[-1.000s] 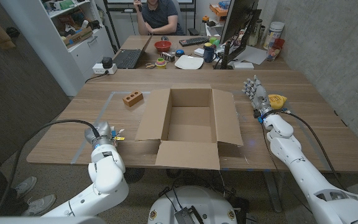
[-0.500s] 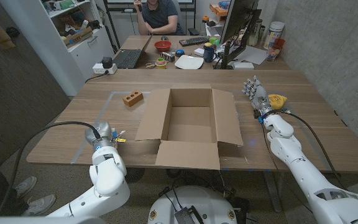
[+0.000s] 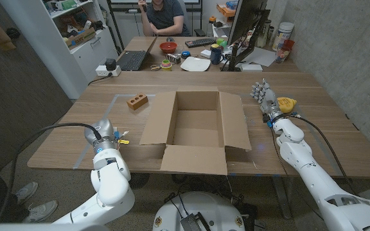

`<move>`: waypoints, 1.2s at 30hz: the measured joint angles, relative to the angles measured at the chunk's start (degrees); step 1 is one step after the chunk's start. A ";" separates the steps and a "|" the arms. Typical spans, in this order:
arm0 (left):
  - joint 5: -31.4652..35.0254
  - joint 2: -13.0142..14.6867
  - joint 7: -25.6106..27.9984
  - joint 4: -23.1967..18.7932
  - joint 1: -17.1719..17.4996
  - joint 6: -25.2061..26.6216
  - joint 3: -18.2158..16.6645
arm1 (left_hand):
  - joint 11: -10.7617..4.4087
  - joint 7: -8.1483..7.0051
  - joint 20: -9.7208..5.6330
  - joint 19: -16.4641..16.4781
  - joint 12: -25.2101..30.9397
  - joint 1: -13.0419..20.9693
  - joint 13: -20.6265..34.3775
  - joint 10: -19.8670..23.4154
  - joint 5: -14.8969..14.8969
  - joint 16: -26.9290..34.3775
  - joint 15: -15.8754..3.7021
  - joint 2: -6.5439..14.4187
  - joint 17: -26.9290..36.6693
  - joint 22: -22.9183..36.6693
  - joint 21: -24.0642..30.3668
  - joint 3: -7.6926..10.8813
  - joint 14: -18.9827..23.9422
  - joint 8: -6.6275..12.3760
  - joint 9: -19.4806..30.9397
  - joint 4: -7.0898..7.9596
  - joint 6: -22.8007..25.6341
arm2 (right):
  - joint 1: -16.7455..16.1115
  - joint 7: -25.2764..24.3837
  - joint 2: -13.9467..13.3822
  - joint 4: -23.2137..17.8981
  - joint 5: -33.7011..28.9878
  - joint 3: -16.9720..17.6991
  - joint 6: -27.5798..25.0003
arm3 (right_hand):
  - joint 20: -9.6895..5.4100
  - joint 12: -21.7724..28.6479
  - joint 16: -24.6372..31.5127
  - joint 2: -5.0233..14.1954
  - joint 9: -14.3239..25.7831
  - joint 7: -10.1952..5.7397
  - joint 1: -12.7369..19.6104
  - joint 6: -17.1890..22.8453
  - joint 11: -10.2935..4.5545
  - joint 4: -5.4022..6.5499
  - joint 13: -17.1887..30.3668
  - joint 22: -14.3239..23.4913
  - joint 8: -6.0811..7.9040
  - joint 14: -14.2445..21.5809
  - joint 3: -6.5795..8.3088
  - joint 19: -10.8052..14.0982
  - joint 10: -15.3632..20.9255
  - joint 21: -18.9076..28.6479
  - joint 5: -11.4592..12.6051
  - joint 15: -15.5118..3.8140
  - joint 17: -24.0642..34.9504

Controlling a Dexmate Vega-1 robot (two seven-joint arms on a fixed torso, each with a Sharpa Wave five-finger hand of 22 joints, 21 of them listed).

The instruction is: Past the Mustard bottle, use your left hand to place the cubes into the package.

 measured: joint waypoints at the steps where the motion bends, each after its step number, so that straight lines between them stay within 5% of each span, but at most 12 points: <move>1: 0.02 0.00 0.00 -0.04 0.01 0.00 -0.03 | -0.04 0.00 0.00 0.00 0.00 0.16 0.14 0.04 0.00 0.00 0.00 -0.16 0.03 0.00 0.00 0.00 0.00 0.00 0.03 0.00 0.00 | 0.00 0.01 0.01 0.01 0.00 0.01 0.00 | 0.00 0.00 0.00 0.00 0.00 0.00 0.00 0.00 0.00 0.00 0.00 0.00 0.00 0.00 0.00 0.00 0.00 -0.09 0.00 0.00 0.00; 36: 8.05 0.81 3.74 -3.59 1.01 -0.37 -2.65 | -0.62 -0.40 0.01 -0.01 2.56 0.44 1.86 -0.30 0.01 -0.88 0.00 -0.44 2.12 0.27 0.95 1.34 0.00 0.56 0.40 0.56 0.83 | -0.05 -0.18 0.43 0.57 -0.03 0.35 0.72 | 0.32 0.00 0.00 -0.23 0.00 0.00 -0.23 0.01 0.00 0.00 0.00 0.00 0.00 0.00 0.01 0.32 0.00 -0.72 0.21 0.00 0.00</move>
